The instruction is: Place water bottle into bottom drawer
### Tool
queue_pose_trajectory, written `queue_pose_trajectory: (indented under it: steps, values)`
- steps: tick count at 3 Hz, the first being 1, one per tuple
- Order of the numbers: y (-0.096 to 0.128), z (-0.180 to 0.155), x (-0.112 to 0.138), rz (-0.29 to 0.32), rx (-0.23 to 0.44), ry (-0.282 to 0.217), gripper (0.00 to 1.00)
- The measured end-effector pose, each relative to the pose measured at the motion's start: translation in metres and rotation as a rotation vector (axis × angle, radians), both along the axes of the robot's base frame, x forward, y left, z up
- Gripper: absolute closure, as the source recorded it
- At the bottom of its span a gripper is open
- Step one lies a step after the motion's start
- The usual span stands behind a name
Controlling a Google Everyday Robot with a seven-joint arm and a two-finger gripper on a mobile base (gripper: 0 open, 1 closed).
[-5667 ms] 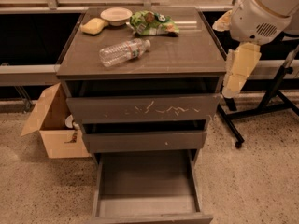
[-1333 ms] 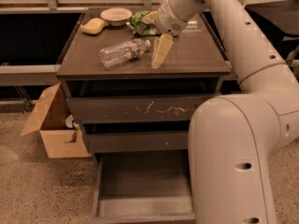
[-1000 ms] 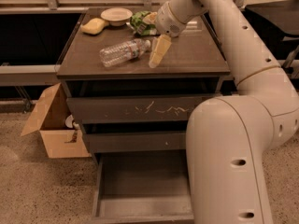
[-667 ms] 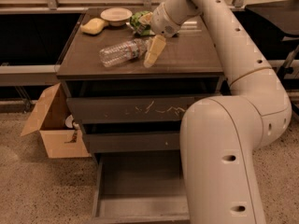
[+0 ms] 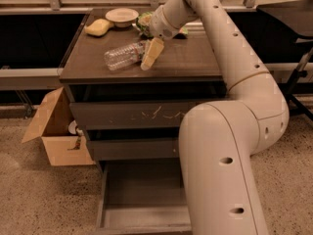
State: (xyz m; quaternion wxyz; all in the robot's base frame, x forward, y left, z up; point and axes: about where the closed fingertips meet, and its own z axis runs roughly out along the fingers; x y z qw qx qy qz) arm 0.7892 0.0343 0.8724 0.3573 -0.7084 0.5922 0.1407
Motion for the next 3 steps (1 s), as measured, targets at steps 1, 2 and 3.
queue_pose_trajectory:
  steps: [1, 2, 3]
  values:
    - [0.020, -0.008, 0.003, -0.006, 0.024, 0.025, 0.00]
    - [0.028, -0.015, 0.003, -0.010, 0.038, 0.052, 0.00]
    - [0.031, -0.024, 0.002, -0.022, 0.057, 0.090, 0.26]
